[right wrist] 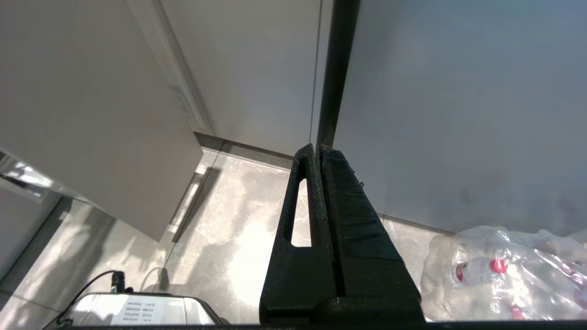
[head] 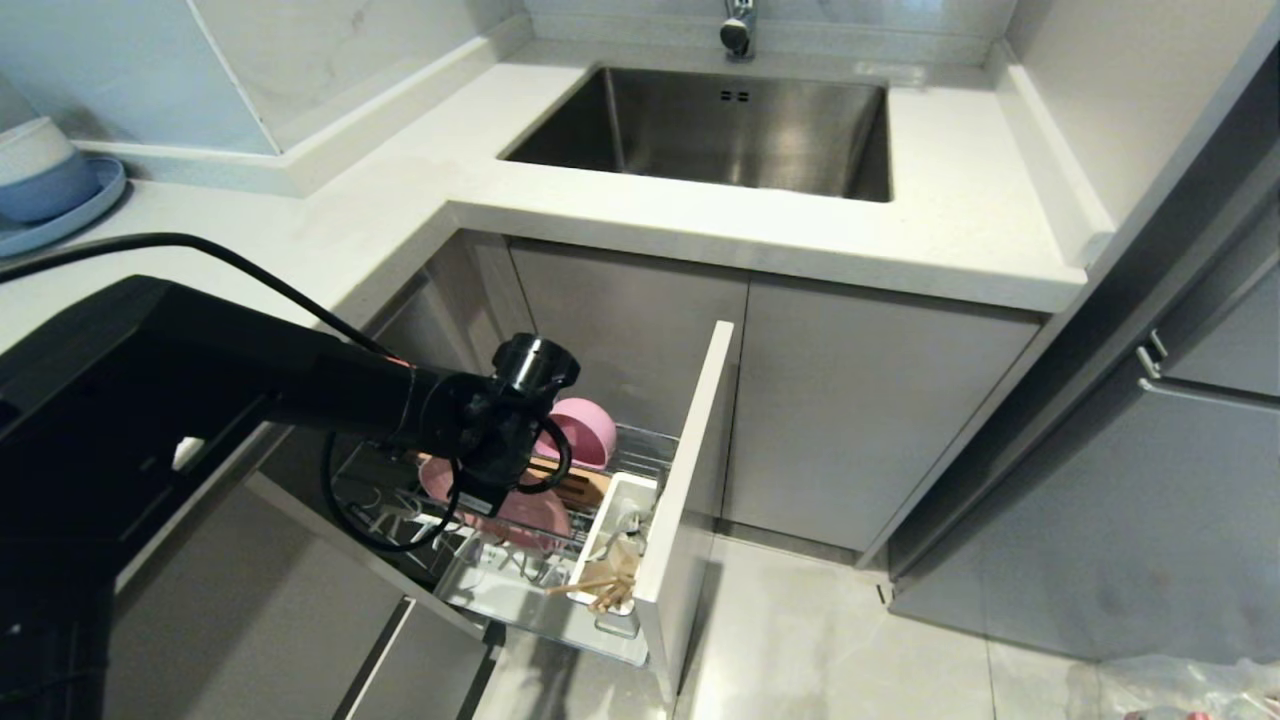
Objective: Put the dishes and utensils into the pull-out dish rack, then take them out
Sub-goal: Take the plate out of the cupboard
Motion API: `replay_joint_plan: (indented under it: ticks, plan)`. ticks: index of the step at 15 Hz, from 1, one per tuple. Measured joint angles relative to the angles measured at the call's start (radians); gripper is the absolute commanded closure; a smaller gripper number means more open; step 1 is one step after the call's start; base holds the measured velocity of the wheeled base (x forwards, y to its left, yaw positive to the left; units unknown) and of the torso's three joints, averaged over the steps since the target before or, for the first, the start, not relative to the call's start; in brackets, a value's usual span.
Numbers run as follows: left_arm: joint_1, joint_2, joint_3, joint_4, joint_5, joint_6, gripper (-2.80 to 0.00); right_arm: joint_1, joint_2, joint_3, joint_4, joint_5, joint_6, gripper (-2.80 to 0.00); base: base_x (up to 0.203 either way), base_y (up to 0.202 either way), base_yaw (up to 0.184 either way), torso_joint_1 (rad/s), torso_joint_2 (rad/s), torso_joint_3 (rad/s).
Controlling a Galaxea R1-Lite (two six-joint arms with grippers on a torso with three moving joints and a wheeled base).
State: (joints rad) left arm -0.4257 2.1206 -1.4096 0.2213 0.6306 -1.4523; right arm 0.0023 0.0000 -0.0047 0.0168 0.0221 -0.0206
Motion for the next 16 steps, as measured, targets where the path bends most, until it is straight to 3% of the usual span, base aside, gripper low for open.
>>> replay_joint_plan:
  ticks: [8, 16]
  plan:
    - [-0.003, -0.049, 0.010, 0.016, 0.010, 0.003, 0.00, 0.000, 0.000, 0.000, 0.000, 0.000, 0.000, 0.00, 0.000, 0.000, 0.000, 0.000, 0.00, 0.000]
    - [-0.049, -0.182, 0.010, 0.105, 0.018, 0.002, 0.00, 0.000, 0.000, 0.000, 0.000, 0.000, 0.000, 0.00, 0.000, 0.000, 0.000, 0.000, 0.00, 0.000]
